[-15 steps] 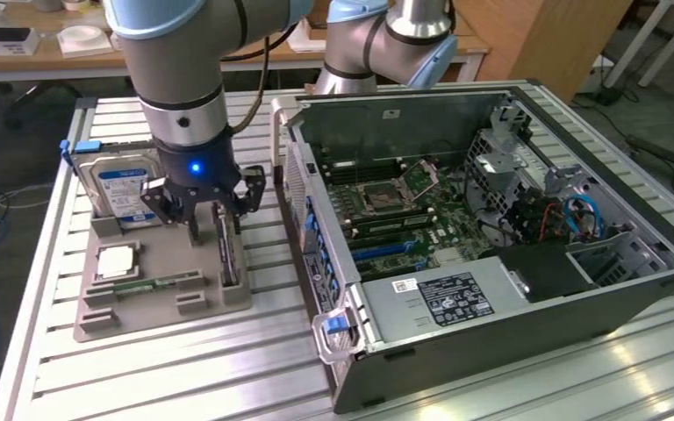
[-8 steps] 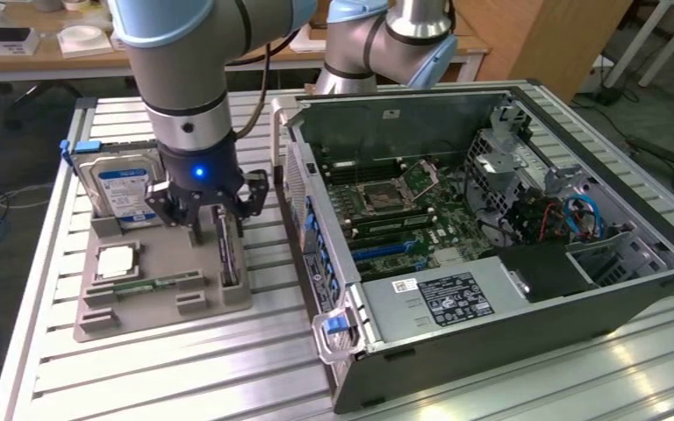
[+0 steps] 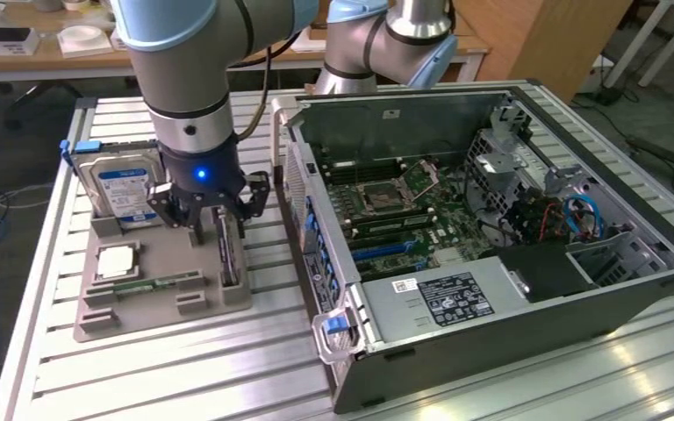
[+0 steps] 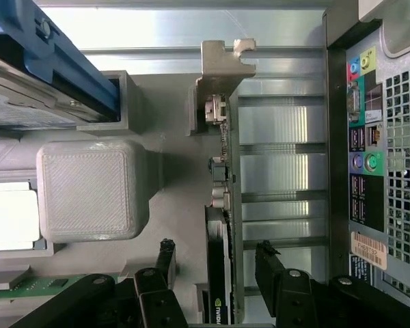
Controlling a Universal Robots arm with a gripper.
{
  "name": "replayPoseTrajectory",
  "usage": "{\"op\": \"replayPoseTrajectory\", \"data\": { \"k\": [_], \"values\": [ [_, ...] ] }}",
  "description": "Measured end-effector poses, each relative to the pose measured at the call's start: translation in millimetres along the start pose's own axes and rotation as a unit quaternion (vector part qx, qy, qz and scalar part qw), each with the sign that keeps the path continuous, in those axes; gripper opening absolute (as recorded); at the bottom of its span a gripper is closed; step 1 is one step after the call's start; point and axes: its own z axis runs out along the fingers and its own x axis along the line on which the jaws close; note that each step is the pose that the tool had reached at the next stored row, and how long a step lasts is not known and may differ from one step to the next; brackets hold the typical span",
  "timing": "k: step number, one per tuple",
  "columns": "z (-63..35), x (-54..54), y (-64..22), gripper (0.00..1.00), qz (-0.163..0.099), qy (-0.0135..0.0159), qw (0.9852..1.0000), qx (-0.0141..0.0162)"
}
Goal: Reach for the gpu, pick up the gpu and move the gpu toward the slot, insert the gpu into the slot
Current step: 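Pick up the gpu and move the gpu toward the slot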
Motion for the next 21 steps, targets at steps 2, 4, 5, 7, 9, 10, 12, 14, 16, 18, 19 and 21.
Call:
{"op": "replayPoseTrajectory", "data": {
  "k": [2,4,5,7,9,10,12,14,16,18,19,21],
  "values": [
    [0.0,0.0,0.0,0.59,0.0,0.0,1.0,0.0],
    [0.1,0.0,0.0,0.59,0.0,-0.0001,1.0,-0.0001],
    [0.1,0.0,0.0,0.58,0.0,-0.0001,1.0,-0.0001],
    [0.1,0.0,0.0,0.51,0.0,-0.0001,1.0,-0.0001],
    [0.1,0.0,0.0,0.39,0.0,0.0,1.0,-0.0001],
    [0.1,0.0,0.0,0.39,0.0,-0.0001,1.0,-0.0001],
    [0.1,0.0,0.0,0.33,0.0,0.0,1.0,0.0],
    [0.1,0.0,0.0,0.26,0.0,0.0,1.0,0.0],
    [0.1,0.0,0.0,0.26,0.0,0.0,1.0,0.0],
    [0.1,0.0,0.0,0.26,0.0,-0.0001,1.0,-0.0001],
    [0.1,0.0,0.0,0.26,0.0,-0.0001,1.0,-0.0001],
    [0.1,0.0,0.0,0.26,0.0,-0.0001,1.0,-0.0001]
  ]
}}
